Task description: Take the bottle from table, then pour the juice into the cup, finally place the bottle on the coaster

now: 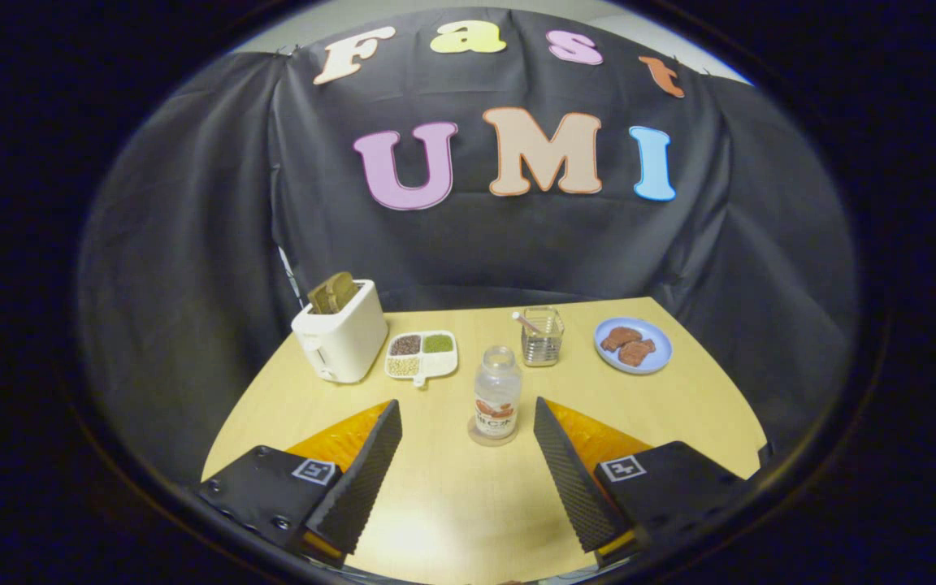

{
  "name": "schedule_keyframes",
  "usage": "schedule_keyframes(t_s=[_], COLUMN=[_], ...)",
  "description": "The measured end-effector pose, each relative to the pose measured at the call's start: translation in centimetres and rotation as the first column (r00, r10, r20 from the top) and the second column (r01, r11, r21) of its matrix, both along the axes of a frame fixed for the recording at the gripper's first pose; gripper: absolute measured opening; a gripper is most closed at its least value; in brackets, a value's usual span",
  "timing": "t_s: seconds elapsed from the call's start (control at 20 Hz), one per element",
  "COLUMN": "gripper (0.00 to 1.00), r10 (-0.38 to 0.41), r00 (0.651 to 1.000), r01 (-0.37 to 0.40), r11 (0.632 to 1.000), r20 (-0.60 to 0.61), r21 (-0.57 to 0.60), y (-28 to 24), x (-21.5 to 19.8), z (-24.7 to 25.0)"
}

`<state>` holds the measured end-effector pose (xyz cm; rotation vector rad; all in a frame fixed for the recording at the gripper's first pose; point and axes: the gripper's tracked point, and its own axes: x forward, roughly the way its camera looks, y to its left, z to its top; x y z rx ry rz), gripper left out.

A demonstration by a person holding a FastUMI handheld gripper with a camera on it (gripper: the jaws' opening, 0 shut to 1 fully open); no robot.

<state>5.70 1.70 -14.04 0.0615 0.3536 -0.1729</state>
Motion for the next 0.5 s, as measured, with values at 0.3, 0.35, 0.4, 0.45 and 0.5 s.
schedule_keyframes(t_s=[0.3, 0.35, 0.4, 0.45, 0.5], gripper=[1.0, 1.0, 1.0, 1.0, 1.0], r10=[0.046, 0.049, 0.05, 0.049, 0.044], r00=[0.995, 0.993, 0.993, 0.993, 0.993], r01=[-0.044, -0.048, -0.048, -0.046, -0.039], r11=[0.999, 0.999, 0.999, 0.998, 0.998], r20=[0.088, 0.104, 0.109, 0.109, 0.112], r21=[-0.014, -0.014, -0.021, -0.032, -0.043], y=[0.8, 0.7, 0.5, 0.2, -0.1], x=[-2.6, -3.0, -3.5, -4.1, -4.6], z=[6.3, 7.2, 7.9, 8.3, 8.7])
